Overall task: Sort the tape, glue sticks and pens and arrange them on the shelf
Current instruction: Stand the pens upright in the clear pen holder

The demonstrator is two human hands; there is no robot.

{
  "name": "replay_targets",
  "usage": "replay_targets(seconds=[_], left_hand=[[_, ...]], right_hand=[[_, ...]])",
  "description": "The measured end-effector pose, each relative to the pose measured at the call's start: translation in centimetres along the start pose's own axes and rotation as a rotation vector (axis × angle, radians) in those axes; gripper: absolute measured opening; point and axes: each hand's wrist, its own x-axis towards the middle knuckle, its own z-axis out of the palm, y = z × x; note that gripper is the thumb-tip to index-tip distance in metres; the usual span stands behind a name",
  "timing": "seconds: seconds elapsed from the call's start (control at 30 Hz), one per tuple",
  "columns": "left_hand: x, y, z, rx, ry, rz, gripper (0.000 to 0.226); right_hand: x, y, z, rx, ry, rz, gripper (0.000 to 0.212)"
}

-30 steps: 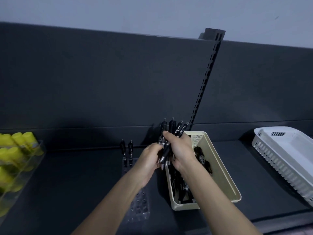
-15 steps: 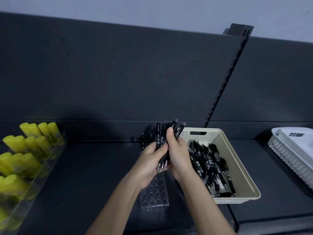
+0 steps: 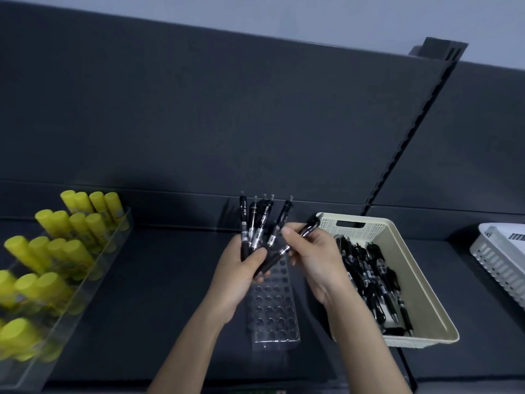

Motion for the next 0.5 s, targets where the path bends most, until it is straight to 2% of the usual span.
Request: replay_targets(seconds=[0.07, 0.13, 0.23, 0.37, 0.5], left_hand=[[-0.1, -0.5, -0.9, 0.073, 0.09, 0.022, 0.011], [-0.2, -1.0, -1.9, 0.107, 0.183, 0.021, 0.012], [-0.3, -1.5, -2.8, 0.06, 0.298, 0.021, 0.012], [-0.7, -1.9, -3.0, 0.016, 0.339, 0.036, 0.012], [-1.0, -2.2, -3.0, 0.012, 0.343, 0.012, 0.012]], right_hand=[[0.6, -0.2, -0.7, -0.03, 0.073, -0.036, 0.005], [1.4, -0.2, -1.5, -0.092, 0.145, -0.054, 0.013], [2.8, 0.4, -2.0, -0.299, 0.193, -0.052, 0.015], [4.7, 1.6, -1.4, -0.664, 0.171, -0.093, 0.011], [5.9, 2.8, -1.0, -0.962, 0.073, -0.113, 0.009]])
